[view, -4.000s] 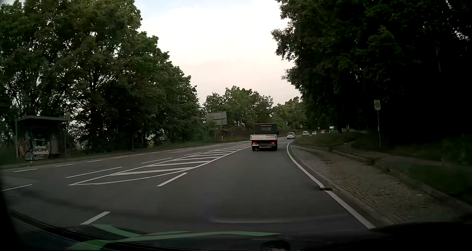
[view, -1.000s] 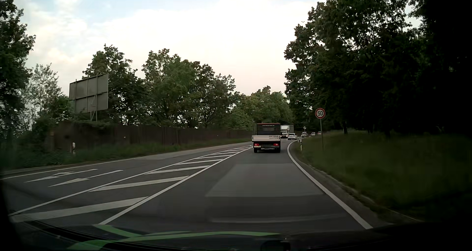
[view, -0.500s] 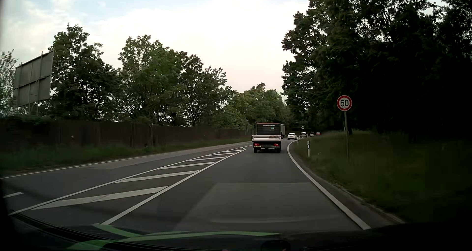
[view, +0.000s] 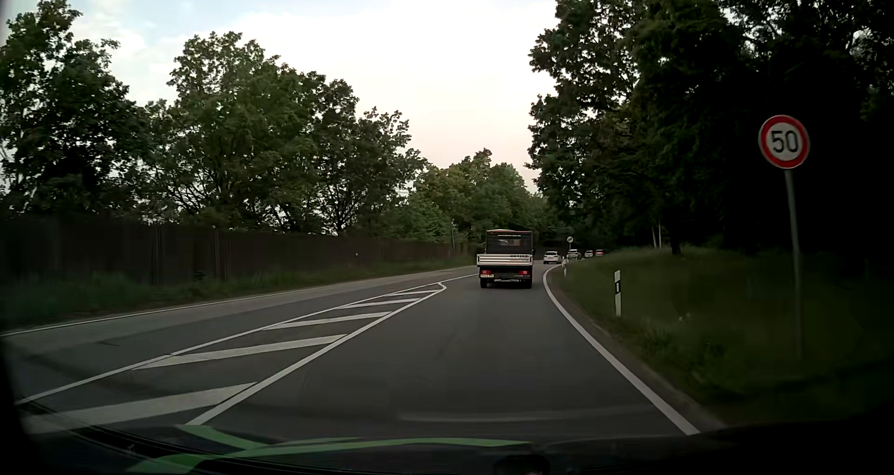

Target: Follow the waypoints while adhering to traffic rules and regulations

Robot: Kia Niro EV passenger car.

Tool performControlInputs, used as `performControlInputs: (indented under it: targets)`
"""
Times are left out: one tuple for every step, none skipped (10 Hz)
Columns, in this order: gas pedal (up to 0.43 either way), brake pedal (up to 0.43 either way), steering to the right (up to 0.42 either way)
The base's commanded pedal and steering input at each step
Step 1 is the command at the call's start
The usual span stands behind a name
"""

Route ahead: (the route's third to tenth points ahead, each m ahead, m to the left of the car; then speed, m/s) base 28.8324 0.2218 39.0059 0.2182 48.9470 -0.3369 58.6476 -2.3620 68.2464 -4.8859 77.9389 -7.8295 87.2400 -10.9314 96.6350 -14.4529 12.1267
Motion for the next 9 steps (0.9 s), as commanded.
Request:
performControlInputs:
  targets:
    - [0.098, 0.000, 0.015]
    - [0.098, 0.000, 0.016]
    - [0.098, 0.000, 0.016]
    - [0.098, 0.000, 0.015]
    - [0.098, 0.000, 0.015]
    - [0.098, 0.000, 0.015]
    - [0.098, 0.000, 0.014]
    - [0.098, 0.000, 0.013]
    - [0.098, 0.000, 0.013]
